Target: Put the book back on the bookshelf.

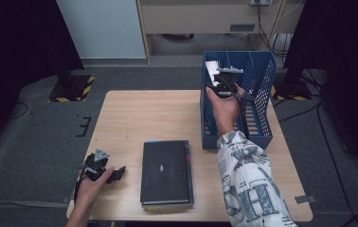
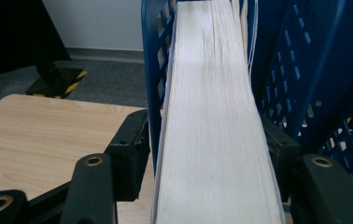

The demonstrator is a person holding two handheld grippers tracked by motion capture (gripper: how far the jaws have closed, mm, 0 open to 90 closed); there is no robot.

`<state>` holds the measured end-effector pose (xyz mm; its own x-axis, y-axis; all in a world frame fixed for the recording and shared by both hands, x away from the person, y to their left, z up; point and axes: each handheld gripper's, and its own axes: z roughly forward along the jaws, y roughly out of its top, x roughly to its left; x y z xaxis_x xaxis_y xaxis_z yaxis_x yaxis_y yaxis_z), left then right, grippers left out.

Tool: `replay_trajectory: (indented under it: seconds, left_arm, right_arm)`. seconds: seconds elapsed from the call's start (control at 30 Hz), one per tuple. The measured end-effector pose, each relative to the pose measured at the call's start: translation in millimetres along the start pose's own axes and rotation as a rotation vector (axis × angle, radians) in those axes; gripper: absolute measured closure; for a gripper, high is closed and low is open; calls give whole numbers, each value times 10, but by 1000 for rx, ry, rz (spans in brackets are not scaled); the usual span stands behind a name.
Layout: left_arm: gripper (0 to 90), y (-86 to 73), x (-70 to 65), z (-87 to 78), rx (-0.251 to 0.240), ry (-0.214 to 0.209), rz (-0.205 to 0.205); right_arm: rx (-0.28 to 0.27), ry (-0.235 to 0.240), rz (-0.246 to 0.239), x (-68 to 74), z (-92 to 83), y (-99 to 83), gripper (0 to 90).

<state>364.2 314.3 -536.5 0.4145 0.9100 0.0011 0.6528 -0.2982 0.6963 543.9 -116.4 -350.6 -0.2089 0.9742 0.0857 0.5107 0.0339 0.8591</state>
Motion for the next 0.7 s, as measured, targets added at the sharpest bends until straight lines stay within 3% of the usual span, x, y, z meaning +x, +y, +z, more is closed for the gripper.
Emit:
replay_trajectory:
  seconds: [0.4,0.7]
  left_arm:
    - [0,0,-5,4,-3,-1,-3]
    - [0,1,-5,3,-1,-1,-1]
  right_arm:
    - [5,31,-33,-6,-142,-124,410]
    - [2,30,-59,26,-207,-190,470]
